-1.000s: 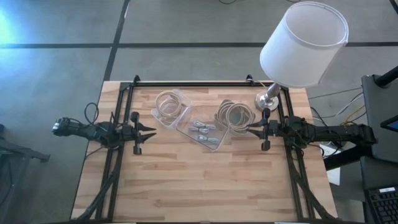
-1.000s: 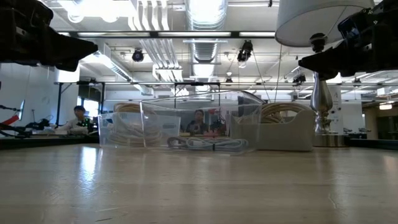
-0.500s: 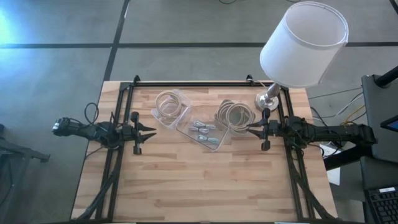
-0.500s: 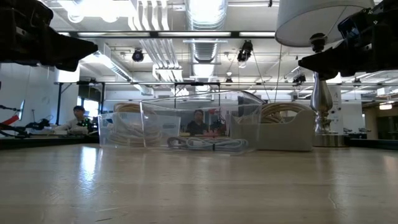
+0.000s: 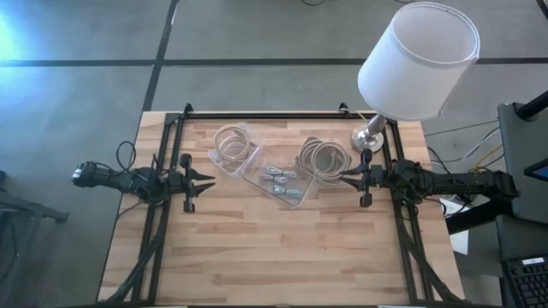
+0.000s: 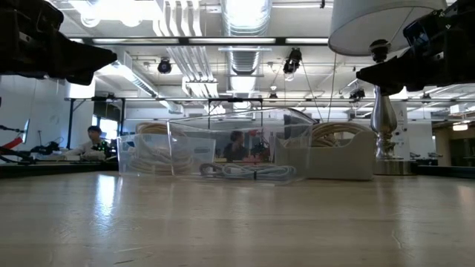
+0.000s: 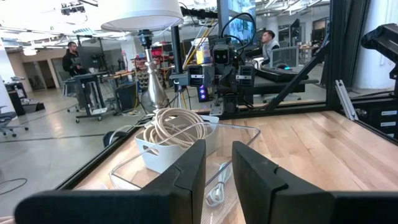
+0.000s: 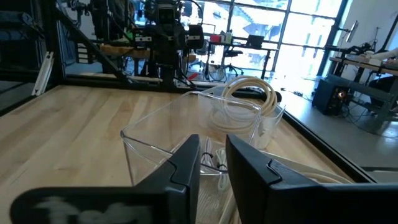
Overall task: Pick & Place USB Port
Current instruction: Return to Home Position
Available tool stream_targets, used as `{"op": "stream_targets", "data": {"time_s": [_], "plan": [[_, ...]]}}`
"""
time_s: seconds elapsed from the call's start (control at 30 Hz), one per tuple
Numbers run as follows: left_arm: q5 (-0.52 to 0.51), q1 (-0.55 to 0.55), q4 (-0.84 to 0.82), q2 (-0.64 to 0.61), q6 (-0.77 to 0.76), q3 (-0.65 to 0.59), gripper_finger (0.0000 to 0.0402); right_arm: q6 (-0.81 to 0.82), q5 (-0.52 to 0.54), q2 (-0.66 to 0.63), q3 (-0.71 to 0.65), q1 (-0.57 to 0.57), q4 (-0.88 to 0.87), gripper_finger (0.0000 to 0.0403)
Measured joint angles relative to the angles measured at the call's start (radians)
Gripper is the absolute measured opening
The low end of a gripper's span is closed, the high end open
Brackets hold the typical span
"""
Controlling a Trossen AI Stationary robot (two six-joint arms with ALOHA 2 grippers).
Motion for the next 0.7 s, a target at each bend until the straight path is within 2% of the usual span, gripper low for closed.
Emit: {"op": "stream_targets", "data": {"time_s": [0.43, 0.7], "plan": [[0.000, 0.000, 0.000, 0.000, 0.000, 0.000, 0.0081, 0.000, 0.000, 0.000, 0.000, 0.000, 0.000, 0.0091], [0.000, 0.000, 0.000, 0.000, 0.000, 0.000, 0.0080, 0.000, 0.000, 0.000, 0.000, 0.000, 0.000, 0.0080]]}}
